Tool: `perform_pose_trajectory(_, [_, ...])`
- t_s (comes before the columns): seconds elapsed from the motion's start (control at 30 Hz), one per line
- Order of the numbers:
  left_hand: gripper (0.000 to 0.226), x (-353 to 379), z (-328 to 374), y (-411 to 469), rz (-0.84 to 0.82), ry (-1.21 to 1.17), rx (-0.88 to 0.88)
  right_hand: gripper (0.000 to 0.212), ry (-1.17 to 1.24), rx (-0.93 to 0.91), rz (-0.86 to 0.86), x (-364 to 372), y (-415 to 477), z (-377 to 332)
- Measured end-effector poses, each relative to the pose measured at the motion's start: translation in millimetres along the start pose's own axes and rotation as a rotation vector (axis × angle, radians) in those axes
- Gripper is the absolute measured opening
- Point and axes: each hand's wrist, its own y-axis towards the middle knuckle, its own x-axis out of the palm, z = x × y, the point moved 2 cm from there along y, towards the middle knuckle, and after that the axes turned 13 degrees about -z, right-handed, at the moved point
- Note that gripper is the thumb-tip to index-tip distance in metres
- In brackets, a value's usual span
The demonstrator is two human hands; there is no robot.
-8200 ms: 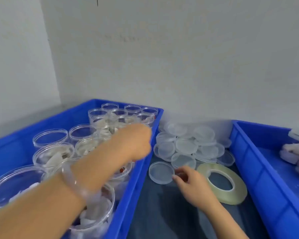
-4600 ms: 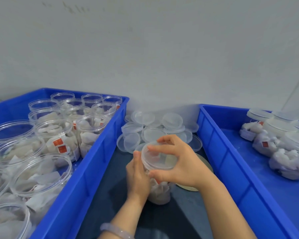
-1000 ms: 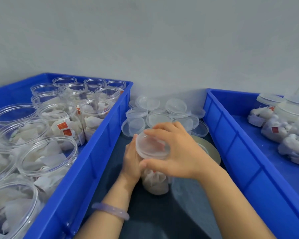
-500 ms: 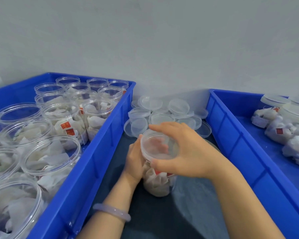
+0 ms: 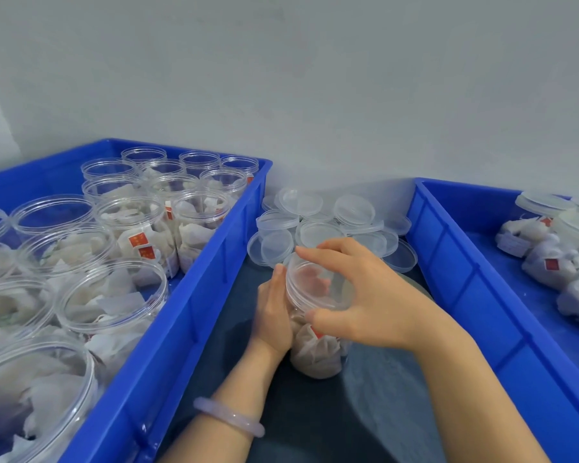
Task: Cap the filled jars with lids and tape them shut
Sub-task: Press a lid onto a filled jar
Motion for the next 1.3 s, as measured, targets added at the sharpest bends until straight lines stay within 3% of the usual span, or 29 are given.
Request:
perform_pose_trajectory(0.13, [0.05,1,2,-2,0.016,0.147,0.04,0.079,-0.015,-0.022,-0.024,-1,0,1])
perform_pose_trajectory(0.37, [0.053,3,4,-4,0.052,0.137,0.026,0.077,0.032,0.005,-0.025,1,2,0])
perform_pose_trajectory(0.63, [0.057,3,5,-5,0.09,0.18,-0.002,0.079,-0.143,0.053,0.024,8,2,-7])
perform_pose_trajectory(0.87, [0.05,3,3,3,-0.052,0.001,-0.017,0.064,0.108,-0.059,-0.007,-5,-3,-1])
perform_pose_trajectory(1.03, [0.056,6,6,-2,0.035,0.137,0.034,0.063,0.01,-0.001,0.033,2,1,0])
perform_pose_trajectory(1.2, [0.055,16,7,-9,0.187,0.291,0.085,0.066,-0.287,0.28,0.219,15,4,-14])
perform_pose_trajectory(1.3, [0.063,13,5,-7,0.19,0.298,0.078,0.076,-0.436,0.337,0.125,17,-8,-23])
